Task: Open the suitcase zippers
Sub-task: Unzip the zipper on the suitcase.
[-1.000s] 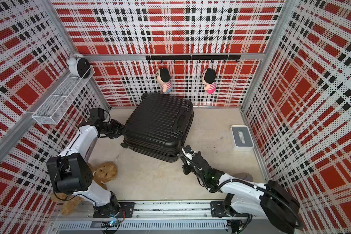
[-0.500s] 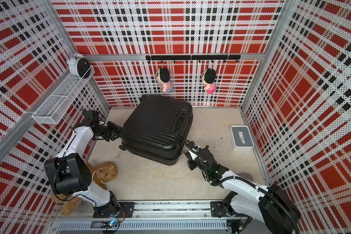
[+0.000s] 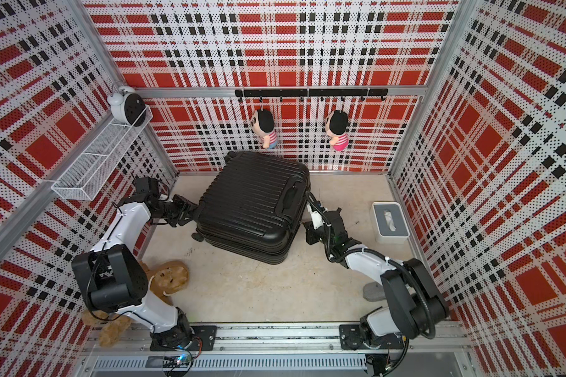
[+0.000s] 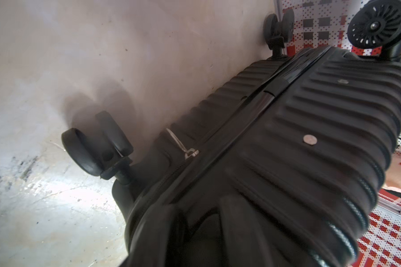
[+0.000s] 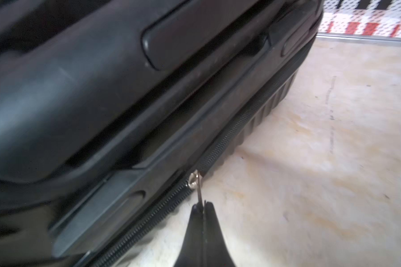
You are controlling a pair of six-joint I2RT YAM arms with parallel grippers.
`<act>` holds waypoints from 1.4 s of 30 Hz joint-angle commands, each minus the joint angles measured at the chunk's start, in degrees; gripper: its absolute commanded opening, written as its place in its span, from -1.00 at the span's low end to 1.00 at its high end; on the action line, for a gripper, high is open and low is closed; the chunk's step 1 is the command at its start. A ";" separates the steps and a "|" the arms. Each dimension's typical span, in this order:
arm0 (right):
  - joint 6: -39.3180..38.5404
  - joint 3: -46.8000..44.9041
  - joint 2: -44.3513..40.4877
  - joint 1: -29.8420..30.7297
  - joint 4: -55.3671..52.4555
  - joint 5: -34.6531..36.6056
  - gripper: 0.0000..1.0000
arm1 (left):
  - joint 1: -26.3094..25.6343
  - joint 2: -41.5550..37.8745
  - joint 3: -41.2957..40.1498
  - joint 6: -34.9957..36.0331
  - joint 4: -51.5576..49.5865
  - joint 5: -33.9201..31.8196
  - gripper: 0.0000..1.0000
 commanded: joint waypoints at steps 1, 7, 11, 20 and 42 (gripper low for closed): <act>2.05 3.76 5.41 -6.98 4.76 9.19 -1.00 | 3.48 0.94 2.06 10.67 6.65 -6.68 -1.00; 2.45 13.73 15.50 -12.45 3.63 8.10 -1.00 | 3.70 2.18 2.53 10.85 7.06 -6.94 -1.00; 3.89 14.87 16.46 -13.12 3.09 3.12 -1.00 | 4.50 2.63 3.03 10.76 7.34 -7.29 -1.00; 2.07 0.93 1.71 -6.44 2.12 6.94 -1.00 | 6.69 4.12 5.22 11.46 6.79 -12.48 -1.00; 10.29 -16.28 -21.87 11.34 -6.12 17.34 -1.00 | -32.97 -16.10 12.74 15.91 3.47 -48.00 0.98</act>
